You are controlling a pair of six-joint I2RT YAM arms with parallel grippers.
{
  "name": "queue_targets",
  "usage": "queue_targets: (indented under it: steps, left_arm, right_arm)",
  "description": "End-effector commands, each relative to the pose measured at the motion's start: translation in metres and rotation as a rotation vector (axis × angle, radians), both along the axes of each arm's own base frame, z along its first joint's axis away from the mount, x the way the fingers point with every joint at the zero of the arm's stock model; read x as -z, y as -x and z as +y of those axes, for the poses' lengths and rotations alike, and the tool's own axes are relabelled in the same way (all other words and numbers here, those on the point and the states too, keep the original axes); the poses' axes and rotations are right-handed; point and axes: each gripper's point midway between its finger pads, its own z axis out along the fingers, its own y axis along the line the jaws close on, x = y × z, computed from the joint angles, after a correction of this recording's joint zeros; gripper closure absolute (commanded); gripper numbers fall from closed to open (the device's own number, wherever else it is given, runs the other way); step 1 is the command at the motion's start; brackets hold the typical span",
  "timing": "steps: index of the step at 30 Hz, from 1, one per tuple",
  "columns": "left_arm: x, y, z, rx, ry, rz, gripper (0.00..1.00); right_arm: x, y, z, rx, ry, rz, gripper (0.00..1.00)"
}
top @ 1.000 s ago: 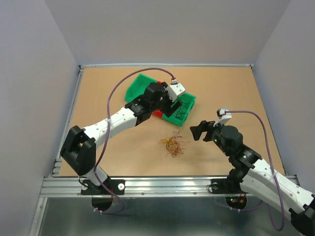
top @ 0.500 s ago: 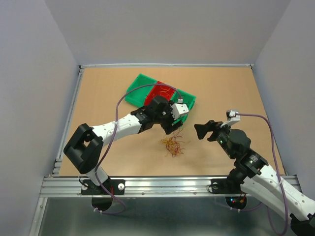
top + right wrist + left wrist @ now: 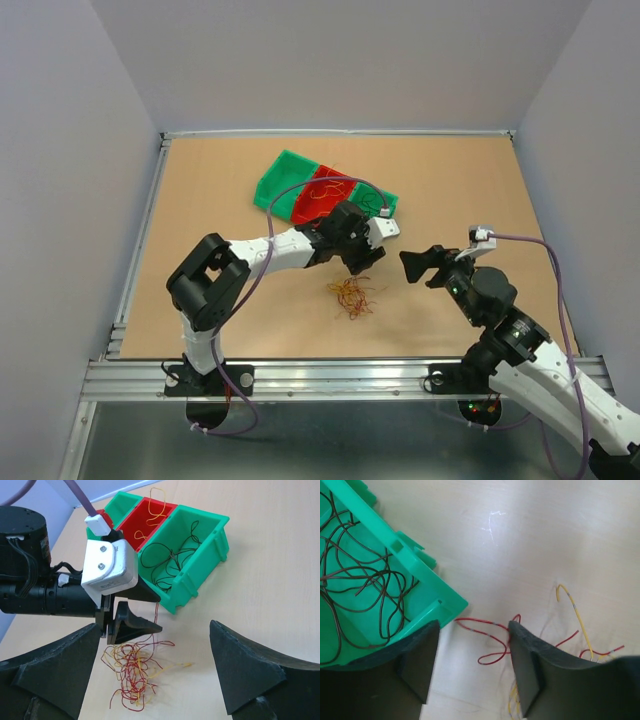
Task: Untangle the cables
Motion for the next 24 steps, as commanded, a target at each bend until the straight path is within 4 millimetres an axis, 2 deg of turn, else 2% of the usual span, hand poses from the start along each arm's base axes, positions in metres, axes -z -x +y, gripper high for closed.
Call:
queue_targets:
  steps: [1,2,3,4,7,8,9,10,11,12,14,15,18,20,24]
  left_arm:
    - [-0.021,-0.006,-0.023,0.028,0.072,-0.027,0.44]
    - [-0.023,-0.008,-0.022,0.022,0.073,-0.033,0.8]
    - [-0.024,-0.007,-0.021,0.023,0.072,-0.037,0.97]
    - [-0.025,-0.006,-0.019,0.028,0.072,-0.047,1.0]
    - [-0.042,0.005,-0.013,0.063,0.123,-0.082,1.0]
    - [-0.061,0.006,-0.012,0.073,0.159,-0.12,1.0]
    - [-0.059,0.011,-0.006,0.081,0.16,-0.116,1.0]
    - [-0.076,0.014,-0.003,0.094,0.195,-0.15,1.0]
    - [-0.082,0.017,0.0,0.102,0.211,-0.158,1.0]
    - [-0.098,0.027,0.007,0.14,0.258,-0.166,1.0]
    - [-0.107,0.035,0.012,0.161,0.284,-0.163,1.0]
    - [-0.121,0.037,0.017,0.171,0.311,-0.178,1.0]
    - [-0.146,0.05,0.023,0.218,0.377,-0.186,1.0]
    - [-0.158,0.061,0.026,0.261,0.42,-0.178,1.0]
    - [-0.172,0.071,0.03,0.298,0.457,-0.181,1.0]
  right_arm:
    - [-0.01,-0.002,0.0,0.01,-0.017,-0.013,0.05]
    - [-0.01,-0.001,0.001,0.007,-0.017,-0.012,0.05]
    - [-0.01,-0.001,0.001,0.006,-0.015,-0.013,0.06]
    - [-0.009,-0.001,0.001,0.003,-0.014,-0.01,0.06]
    - [-0.008,-0.001,0.003,-0.008,-0.001,-0.011,0.06]
    - [-0.008,-0.001,0.003,-0.008,0.002,-0.012,0.06]
    - [-0.008,-0.001,0.003,-0.012,0.006,-0.014,0.06]
    - [-0.007,-0.001,0.003,-0.015,0.008,-0.014,0.06]
    - [-0.007,-0.001,0.003,-0.017,0.011,-0.015,0.06]
    - [-0.008,0.003,0.009,-0.059,0.022,-0.022,0.06]
    - [-0.008,0.005,0.015,-0.105,0.043,-0.035,0.06]
    - [-0.007,0.008,0.02,-0.142,0.057,-0.041,0.06]
    - [-0.01,0.019,0.043,-0.305,0.09,-0.106,0.04]
    - [-0.021,0.029,0.062,-0.434,0.091,-0.19,0.06]
    - [-0.021,0.038,0.089,-0.603,0.113,-0.282,0.07]
